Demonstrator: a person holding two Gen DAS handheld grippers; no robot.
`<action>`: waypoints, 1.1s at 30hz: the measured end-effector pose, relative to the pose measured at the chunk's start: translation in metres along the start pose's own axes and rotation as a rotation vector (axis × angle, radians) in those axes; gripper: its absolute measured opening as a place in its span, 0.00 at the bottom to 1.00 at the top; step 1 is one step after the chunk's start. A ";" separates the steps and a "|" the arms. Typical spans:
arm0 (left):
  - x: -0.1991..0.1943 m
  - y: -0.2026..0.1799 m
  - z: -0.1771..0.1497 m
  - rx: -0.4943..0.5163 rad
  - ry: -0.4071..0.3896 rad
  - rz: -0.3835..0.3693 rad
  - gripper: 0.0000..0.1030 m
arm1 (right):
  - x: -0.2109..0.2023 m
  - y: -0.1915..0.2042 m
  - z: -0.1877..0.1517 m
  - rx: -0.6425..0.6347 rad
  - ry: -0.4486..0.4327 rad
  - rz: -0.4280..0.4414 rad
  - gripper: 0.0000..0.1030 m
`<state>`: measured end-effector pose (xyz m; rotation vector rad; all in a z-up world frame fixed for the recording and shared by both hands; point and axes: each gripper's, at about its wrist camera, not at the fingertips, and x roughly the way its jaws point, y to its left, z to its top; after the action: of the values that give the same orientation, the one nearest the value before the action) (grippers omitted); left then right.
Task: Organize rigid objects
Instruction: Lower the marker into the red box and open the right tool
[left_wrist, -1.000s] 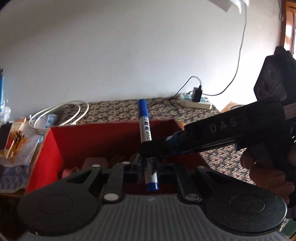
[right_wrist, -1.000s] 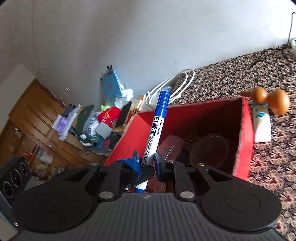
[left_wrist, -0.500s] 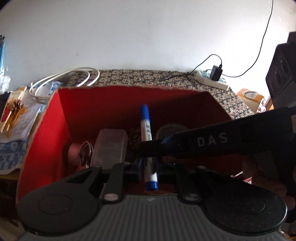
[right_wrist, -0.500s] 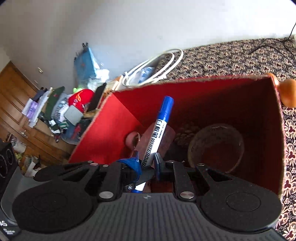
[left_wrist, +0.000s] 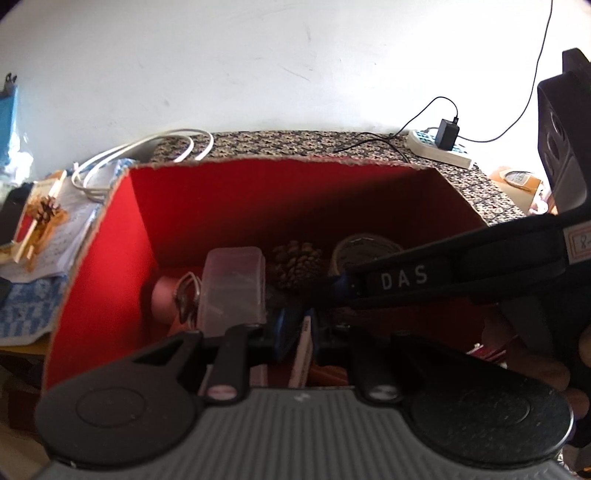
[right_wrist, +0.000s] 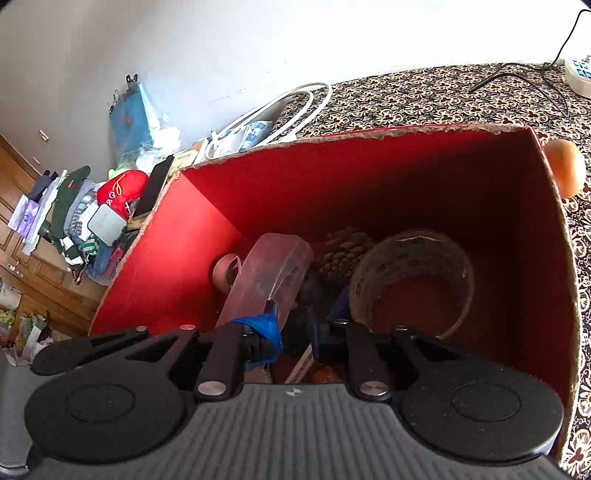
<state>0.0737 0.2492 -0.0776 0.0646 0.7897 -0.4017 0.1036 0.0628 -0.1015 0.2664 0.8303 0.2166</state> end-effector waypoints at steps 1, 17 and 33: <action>-0.001 -0.001 0.001 0.005 -0.001 0.012 0.10 | -0.001 0.000 0.000 0.001 -0.004 -0.005 0.00; -0.021 -0.021 0.008 0.061 -0.029 0.179 0.54 | -0.025 0.002 -0.005 -0.014 -0.096 -0.058 0.05; -0.031 -0.027 0.008 0.024 0.004 0.199 0.60 | -0.056 -0.001 -0.019 0.015 -0.161 -0.079 0.05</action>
<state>0.0498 0.2327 -0.0478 0.1652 0.7747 -0.2223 0.0523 0.0481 -0.0752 0.2612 0.6816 0.1128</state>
